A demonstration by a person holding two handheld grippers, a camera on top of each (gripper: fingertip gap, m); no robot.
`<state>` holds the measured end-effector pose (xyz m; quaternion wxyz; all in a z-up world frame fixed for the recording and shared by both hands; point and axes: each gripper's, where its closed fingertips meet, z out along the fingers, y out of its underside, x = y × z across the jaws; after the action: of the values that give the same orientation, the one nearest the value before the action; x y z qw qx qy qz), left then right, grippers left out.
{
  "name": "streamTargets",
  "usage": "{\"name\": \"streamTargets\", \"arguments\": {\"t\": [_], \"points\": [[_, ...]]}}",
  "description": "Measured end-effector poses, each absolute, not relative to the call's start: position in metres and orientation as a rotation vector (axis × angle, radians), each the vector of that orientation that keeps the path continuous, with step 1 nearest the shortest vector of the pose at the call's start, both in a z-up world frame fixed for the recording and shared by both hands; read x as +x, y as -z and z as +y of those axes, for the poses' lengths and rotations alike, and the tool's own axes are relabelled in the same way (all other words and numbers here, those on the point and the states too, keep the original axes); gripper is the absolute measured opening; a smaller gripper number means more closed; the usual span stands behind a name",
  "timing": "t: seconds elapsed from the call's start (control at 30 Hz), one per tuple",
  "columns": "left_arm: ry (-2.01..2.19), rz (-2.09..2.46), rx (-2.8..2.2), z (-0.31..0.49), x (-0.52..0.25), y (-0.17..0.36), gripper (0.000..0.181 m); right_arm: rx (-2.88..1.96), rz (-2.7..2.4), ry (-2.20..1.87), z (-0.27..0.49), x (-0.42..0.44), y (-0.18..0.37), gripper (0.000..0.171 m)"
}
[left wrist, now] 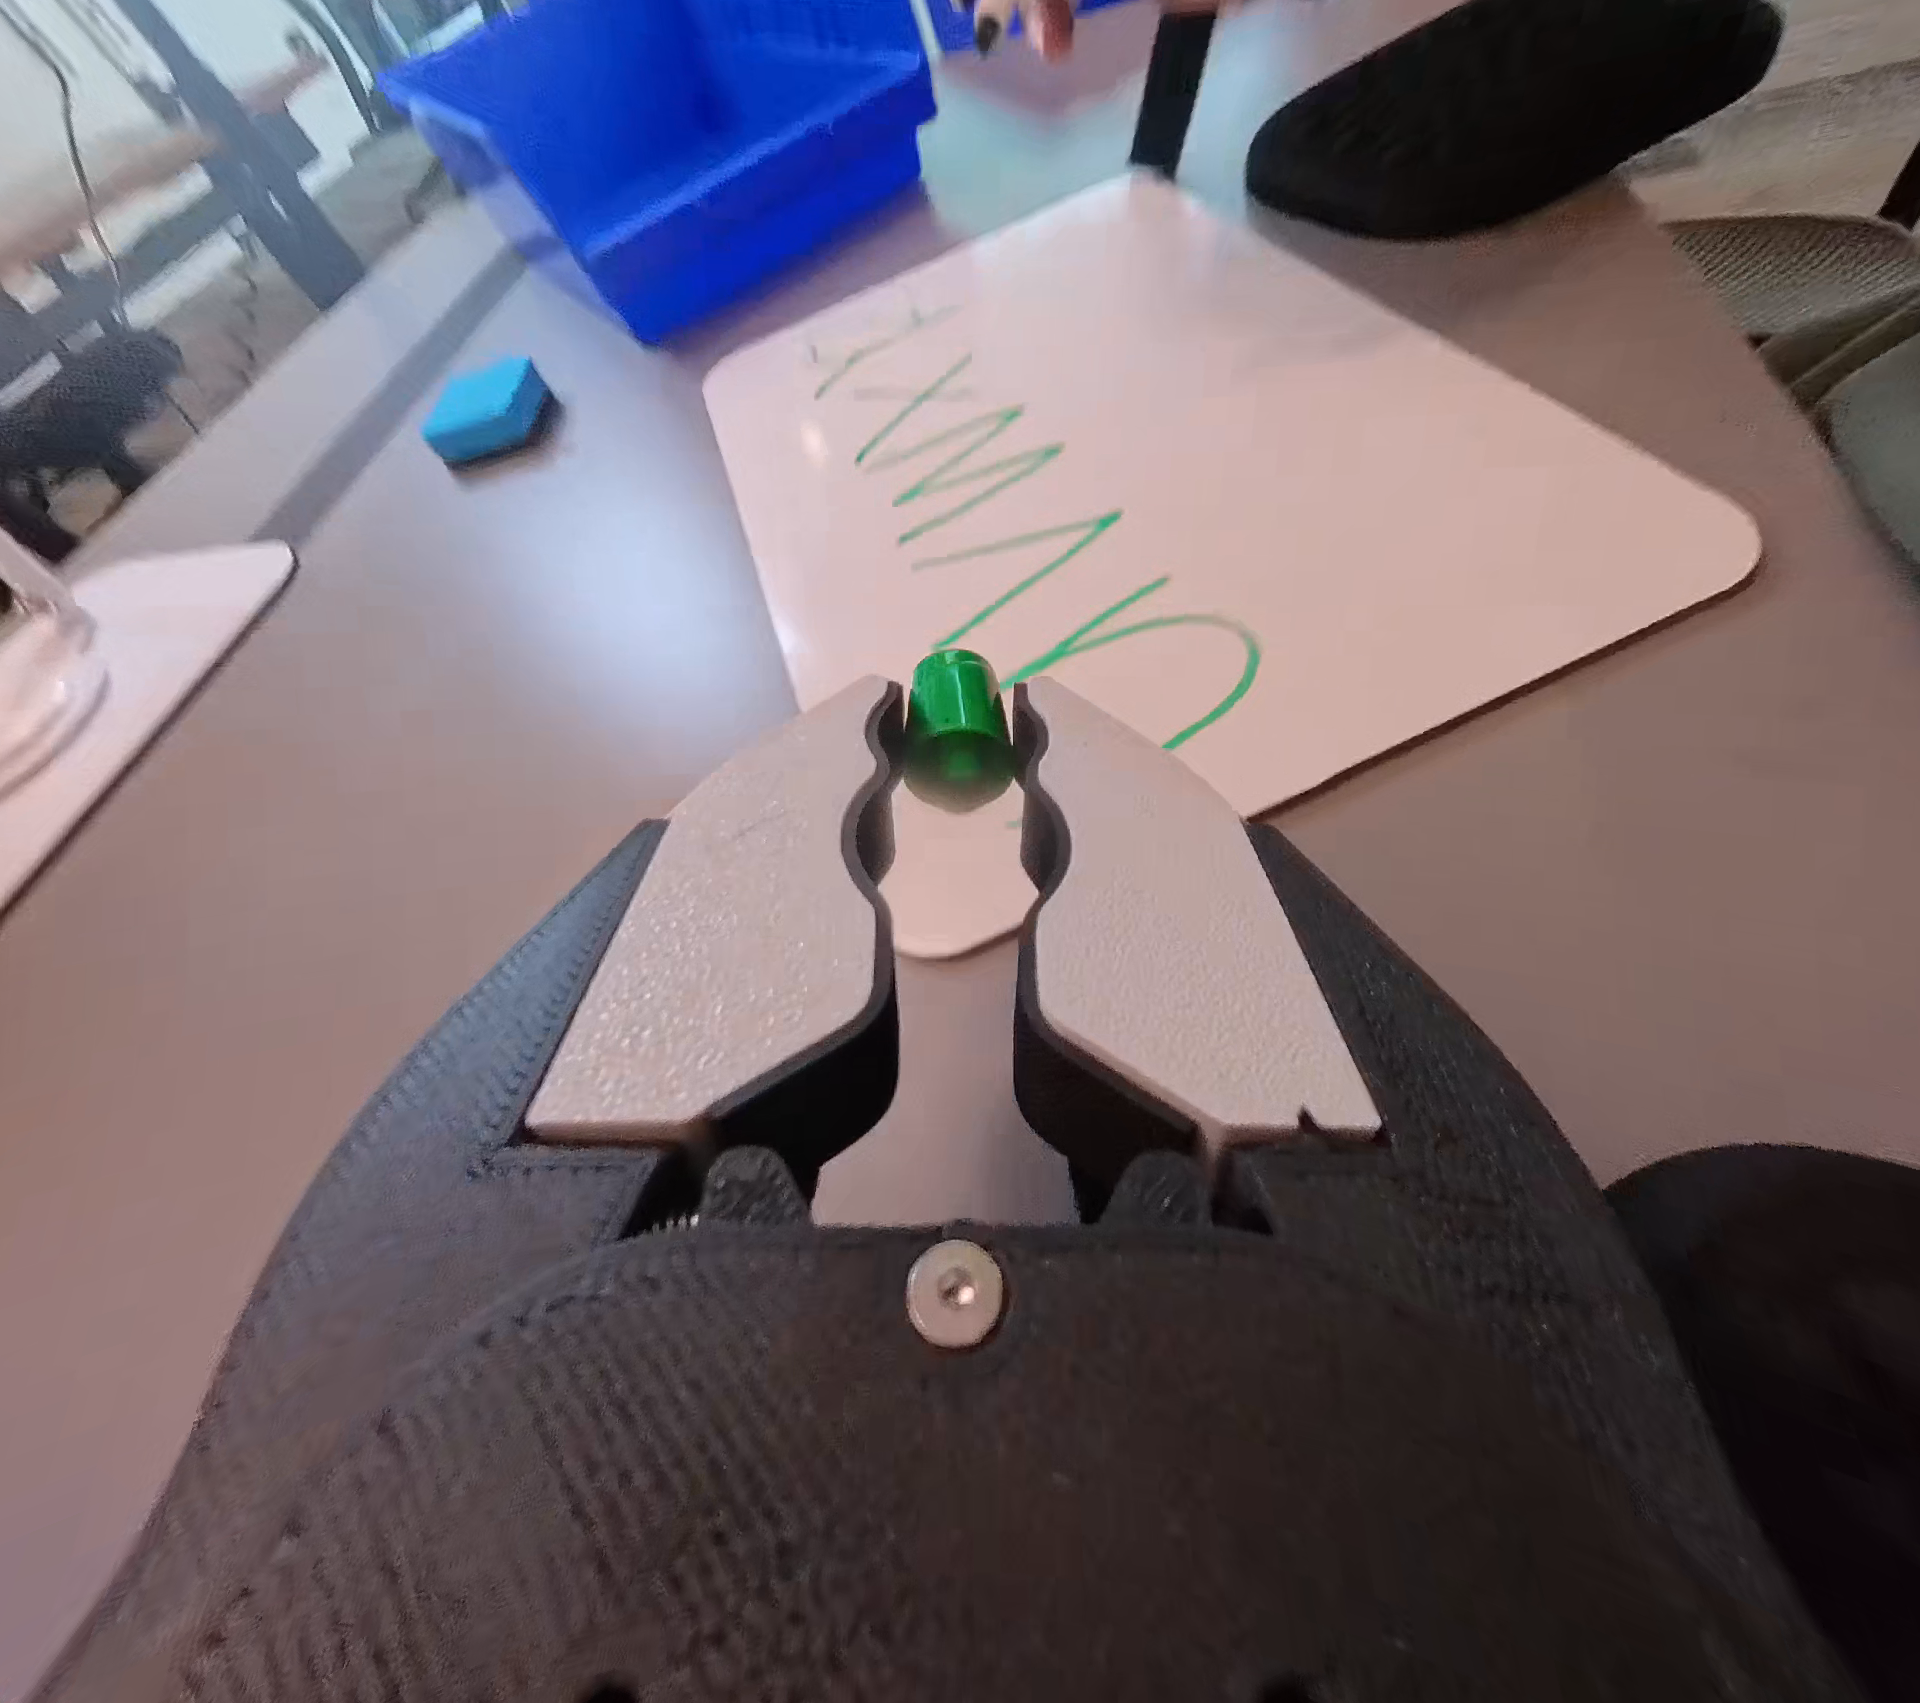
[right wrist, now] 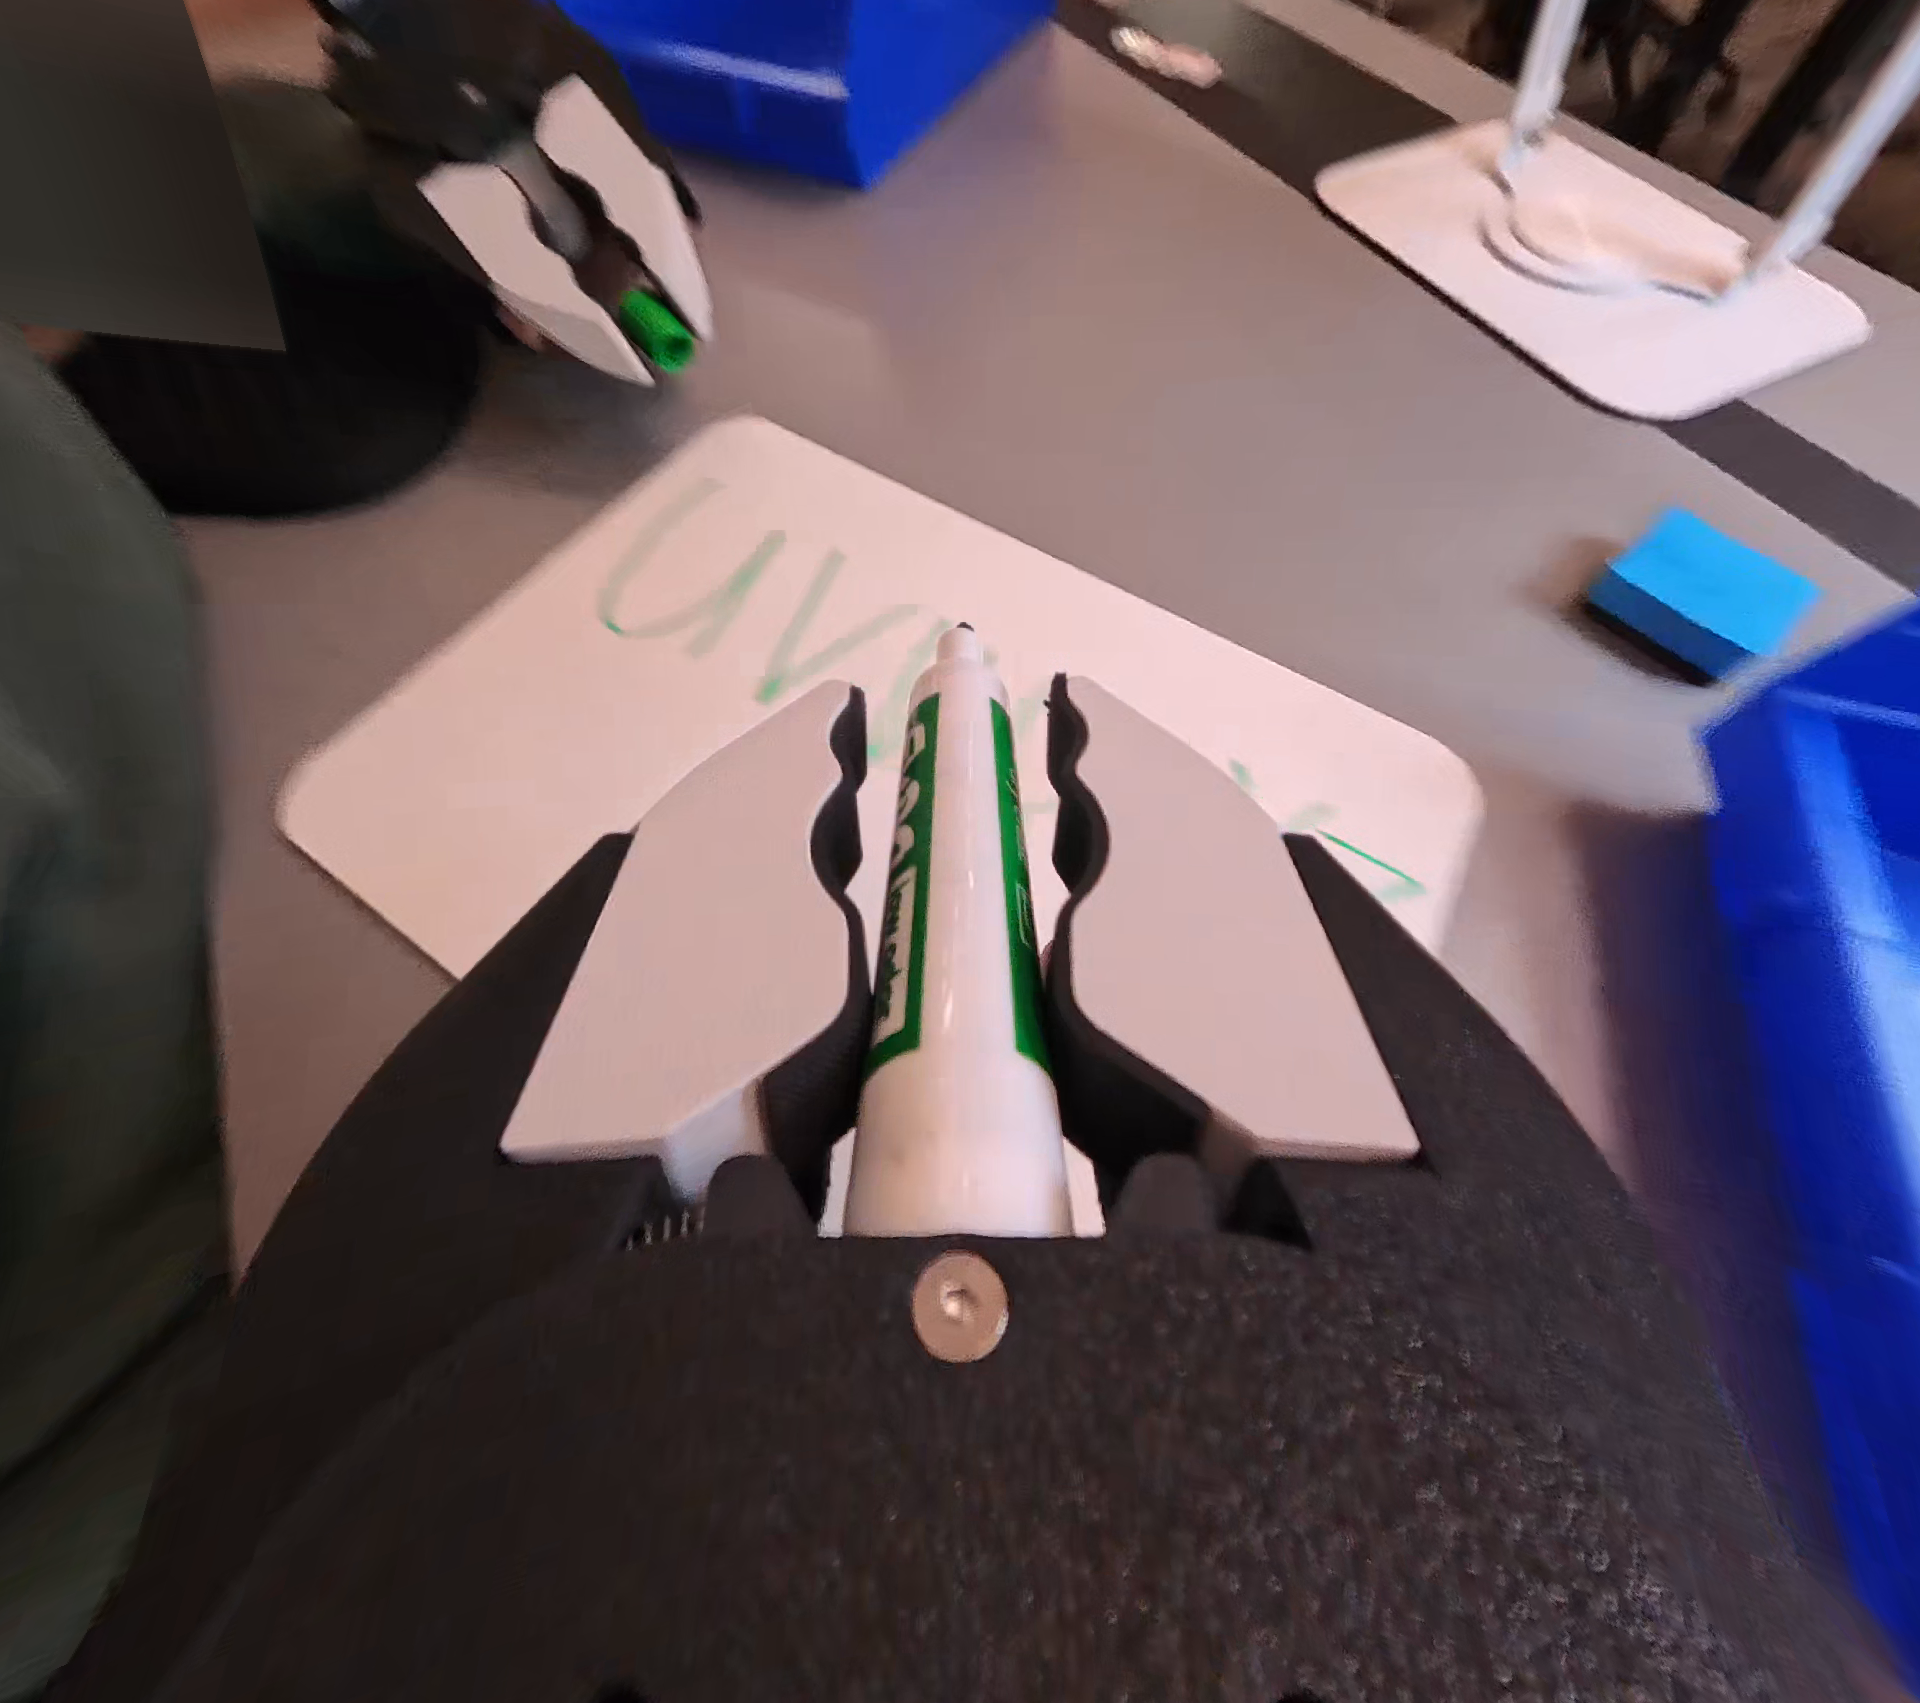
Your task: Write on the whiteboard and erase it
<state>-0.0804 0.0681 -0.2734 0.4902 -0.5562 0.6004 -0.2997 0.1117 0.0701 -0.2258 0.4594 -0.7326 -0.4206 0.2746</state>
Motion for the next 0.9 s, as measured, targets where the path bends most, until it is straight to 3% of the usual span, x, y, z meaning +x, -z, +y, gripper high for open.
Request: {"name": "streamTargets", "arguments": {"t": [0.33, 0.9], "points": [[0.653, 1.480, -1.055, 0.022, -0.063, 0.240, 0.020, -1.686, -0.694, -1.157, 0.007, -0.016, 0.224, 0.034], [0.821, 1.561, -0.877, -0.018, -0.060, 0.232, 0.020, -1.610, -0.692, -1.441, -0.017, -0.060, 0.232, 0.034]]}}
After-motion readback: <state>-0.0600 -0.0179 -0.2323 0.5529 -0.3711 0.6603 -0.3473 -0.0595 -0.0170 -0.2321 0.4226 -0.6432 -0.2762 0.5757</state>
